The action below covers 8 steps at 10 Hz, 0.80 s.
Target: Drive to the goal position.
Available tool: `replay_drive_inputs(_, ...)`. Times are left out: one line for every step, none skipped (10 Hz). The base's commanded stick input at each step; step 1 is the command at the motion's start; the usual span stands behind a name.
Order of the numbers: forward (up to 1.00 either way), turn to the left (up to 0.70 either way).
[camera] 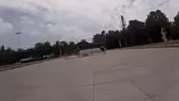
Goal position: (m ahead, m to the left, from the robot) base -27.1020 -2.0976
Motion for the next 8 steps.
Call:
replay_drive_inputs(0.70, 0.00)
replay_drive_inputs(0.70, 0.00)
replay_drive_inputs(0.70, 0.00)
replay_drive_inputs(0.70, 0.00)
replay_drive_inputs(0.70, 0.00)
replay_drive_inputs(0.70, 0.00)
replay_drive_inputs(0.70, 0.00)
replay_drive_inputs(0.70, 0.00)
